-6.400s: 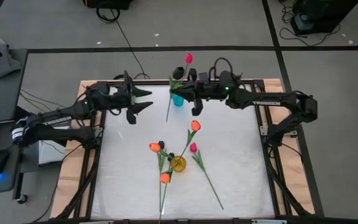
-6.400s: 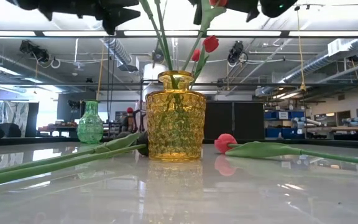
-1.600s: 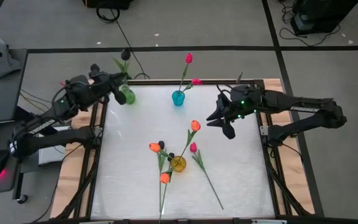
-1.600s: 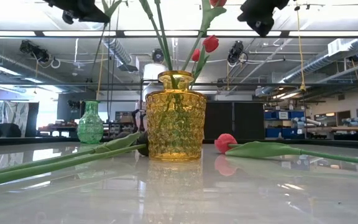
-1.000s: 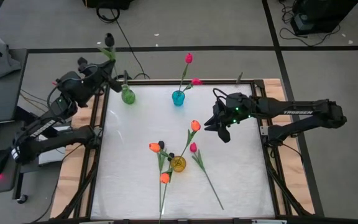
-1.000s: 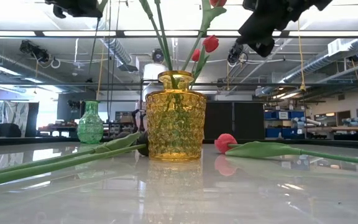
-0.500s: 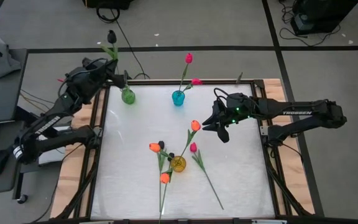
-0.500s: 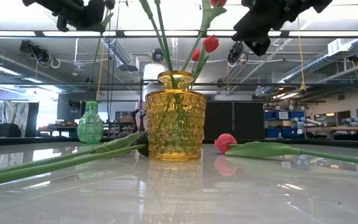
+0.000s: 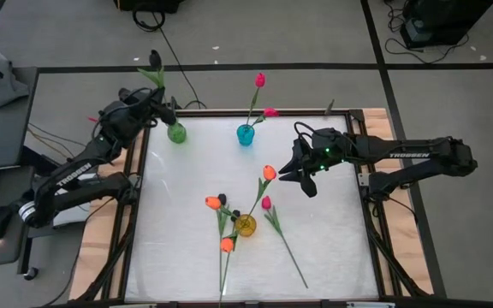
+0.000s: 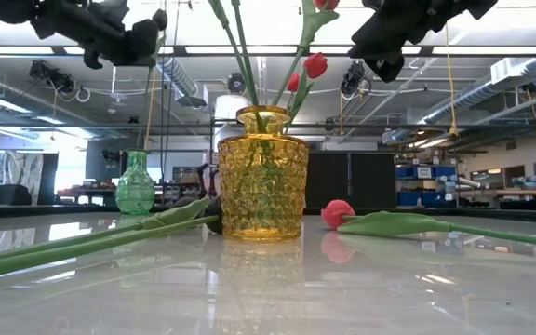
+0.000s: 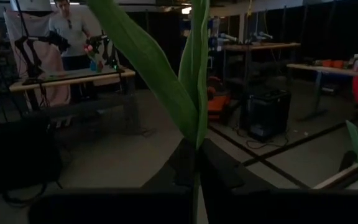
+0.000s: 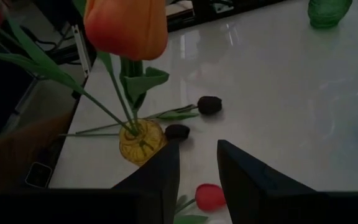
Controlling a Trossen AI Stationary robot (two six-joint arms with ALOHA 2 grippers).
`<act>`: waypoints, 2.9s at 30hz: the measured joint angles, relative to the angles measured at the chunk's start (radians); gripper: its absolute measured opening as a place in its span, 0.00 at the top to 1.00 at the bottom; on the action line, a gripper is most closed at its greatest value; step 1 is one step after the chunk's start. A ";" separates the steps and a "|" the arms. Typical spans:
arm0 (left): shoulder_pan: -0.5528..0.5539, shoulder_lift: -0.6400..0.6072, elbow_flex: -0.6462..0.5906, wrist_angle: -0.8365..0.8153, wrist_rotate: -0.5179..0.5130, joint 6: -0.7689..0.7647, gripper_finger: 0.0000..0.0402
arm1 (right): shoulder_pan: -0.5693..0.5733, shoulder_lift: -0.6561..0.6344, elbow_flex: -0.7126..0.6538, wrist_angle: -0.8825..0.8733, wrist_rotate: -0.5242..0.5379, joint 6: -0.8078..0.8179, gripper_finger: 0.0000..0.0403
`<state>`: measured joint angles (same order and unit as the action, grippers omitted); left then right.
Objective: Sort flowers into vase by color
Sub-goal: Put the right black flower into the green vase
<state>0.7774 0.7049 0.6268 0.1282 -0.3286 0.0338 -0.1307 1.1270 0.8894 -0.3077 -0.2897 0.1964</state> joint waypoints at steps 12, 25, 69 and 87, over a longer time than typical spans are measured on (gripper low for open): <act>0.000 0.001 -0.015 -0.039 -0.009 0.003 0.96 | 0.000 0.000 0.000 0.001 0.000 -0.016 0.71; 0.000 0.002 -0.015 -0.095 -0.019 -0.008 0.96 | 0.000 0.000 0.000 0.010 0.000 -0.025 0.71; 0.000 0.133 -0.014 -0.177 -0.072 -0.070 0.96 | 0.000 0.000 0.000 0.031 0.000 -0.068 0.71; 0.001 0.133 -0.014 -0.177 -0.072 -0.065 0.86 | 0.000 0.000 0.001 0.031 0.000 -0.068 0.71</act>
<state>0.7780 0.8375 0.6128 -0.0487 -0.4007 -0.0315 -0.1310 1.1269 0.8902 -0.2771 -0.2893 0.1282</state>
